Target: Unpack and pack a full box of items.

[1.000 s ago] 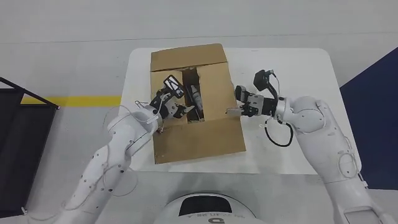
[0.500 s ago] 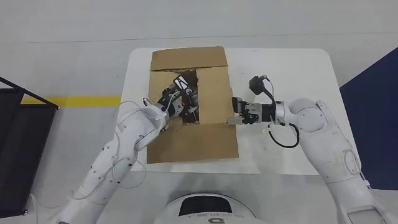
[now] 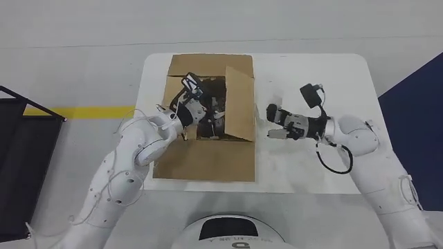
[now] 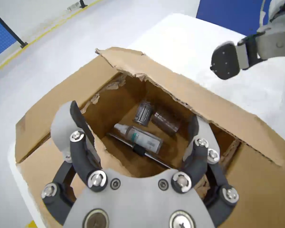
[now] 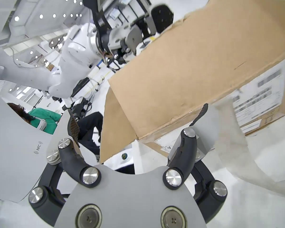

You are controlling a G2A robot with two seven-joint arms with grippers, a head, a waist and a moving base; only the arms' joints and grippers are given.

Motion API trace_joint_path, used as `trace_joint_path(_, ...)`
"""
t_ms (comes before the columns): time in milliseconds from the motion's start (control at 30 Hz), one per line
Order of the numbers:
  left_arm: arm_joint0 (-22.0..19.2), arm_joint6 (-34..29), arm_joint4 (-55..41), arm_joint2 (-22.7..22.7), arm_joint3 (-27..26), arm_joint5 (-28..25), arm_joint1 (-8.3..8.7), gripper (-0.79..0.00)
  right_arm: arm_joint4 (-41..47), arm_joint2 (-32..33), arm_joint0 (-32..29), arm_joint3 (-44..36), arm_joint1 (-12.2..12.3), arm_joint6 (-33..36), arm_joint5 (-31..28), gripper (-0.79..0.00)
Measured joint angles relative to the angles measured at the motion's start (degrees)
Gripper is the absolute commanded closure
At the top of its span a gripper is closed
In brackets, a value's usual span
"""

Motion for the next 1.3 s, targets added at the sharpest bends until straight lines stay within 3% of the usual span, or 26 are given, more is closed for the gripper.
trace_joint_path(67, -0.8, -0.9, 1.0, 2.0, -0.9, 0.9, -0.29, -0.785, 0.7, 4.2, -3.2, -2.1, 0.9, -5.0, -3.2, -0.785)
trace_joint_path(167, -3.0, -2.3, 2.7, 5.8, -1.3, 2.4, -0.95, -0.785, 3.9, 10.9, -8.8, -8.1, 1.3, -6.6, -3.2, -0.785)
trace_joint_path(367, -8.9, -5.7, 6.1, 14.7, 0.5, 5.8, -2.92, -0.785, 8.3, 20.5, -18.0, -15.6, 0.1, -8.6, -3.1, -0.785)
trace_joint_path(567, -13.5, -7.3, 10.4, 21.9, 5.6, 10.2, -5.04, -0.785, 11.4, 23.0, -19.2, -16.0, -1.8, -3.1, -3.1, -0.785)
trace_joint_path(700, -14.5, -5.1, 12.4, 23.7, 7.6, 11.6, -5.78, -0.785, 9.9, 22.2, -18.6, -16.2, -2.5, -3.0, -3.1, -0.785)
trace_joint_path(833, -12.0, -2.4, 12.3, 19.3, 5.0, 14.1, -5.05, -0.785, 7.3, 20.8, -18.1, -17.0, -2.7, -3.0, -3.1, -0.785)
trace_joint_path(900, -8.7, -1.0, 14.7, 15.4, 1.2, 15.5, -4.00, -0.785, 5.6, 19.6, -17.5, -17.4, -2.6, -3.0, -3.1, -0.785)
trace_joint_path(1100, 5.4, 3.3, 12.2, -1.4, -10.3, 13.8, -0.70, -0.785, 2.0, 15.3, -14.0, -15.7, -2.1, -3.0, -3.1, -0.785)
trace_joint_path(1300, 15.3, 8.0, 0.0, -19.3, -10.6, 8.4, 0.97, -0.785, 1.7, 13.6, -11.3, -13.1, -1.8, -3.0, -3.1, -0.785)
